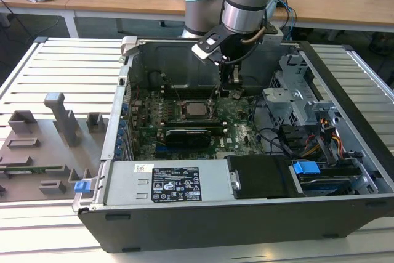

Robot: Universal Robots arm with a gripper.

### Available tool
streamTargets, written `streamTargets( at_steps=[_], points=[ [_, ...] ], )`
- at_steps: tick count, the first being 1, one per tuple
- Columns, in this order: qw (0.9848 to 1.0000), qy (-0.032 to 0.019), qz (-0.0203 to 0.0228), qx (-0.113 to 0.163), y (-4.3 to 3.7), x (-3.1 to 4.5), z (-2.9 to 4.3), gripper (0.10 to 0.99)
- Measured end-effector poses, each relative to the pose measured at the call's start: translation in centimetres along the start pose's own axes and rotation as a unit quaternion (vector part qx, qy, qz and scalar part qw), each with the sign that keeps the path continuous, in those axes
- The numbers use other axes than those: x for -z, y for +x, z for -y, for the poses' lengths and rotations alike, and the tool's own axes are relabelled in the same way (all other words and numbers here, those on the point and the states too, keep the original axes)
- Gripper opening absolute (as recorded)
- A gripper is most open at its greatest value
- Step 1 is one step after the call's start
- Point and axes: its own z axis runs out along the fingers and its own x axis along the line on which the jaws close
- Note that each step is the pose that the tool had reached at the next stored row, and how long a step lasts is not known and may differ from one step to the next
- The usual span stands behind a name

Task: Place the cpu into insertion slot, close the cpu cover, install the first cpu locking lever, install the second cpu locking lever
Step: 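Close the cpu cover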

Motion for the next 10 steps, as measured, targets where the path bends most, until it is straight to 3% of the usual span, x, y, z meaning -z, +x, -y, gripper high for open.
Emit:
streamTargets(
  at_steps=[10],
  points=[
    [1.0, 0.0, 0.0, 0.0, 0.01, -0.02, 0.68, 0.106]
  ],
)
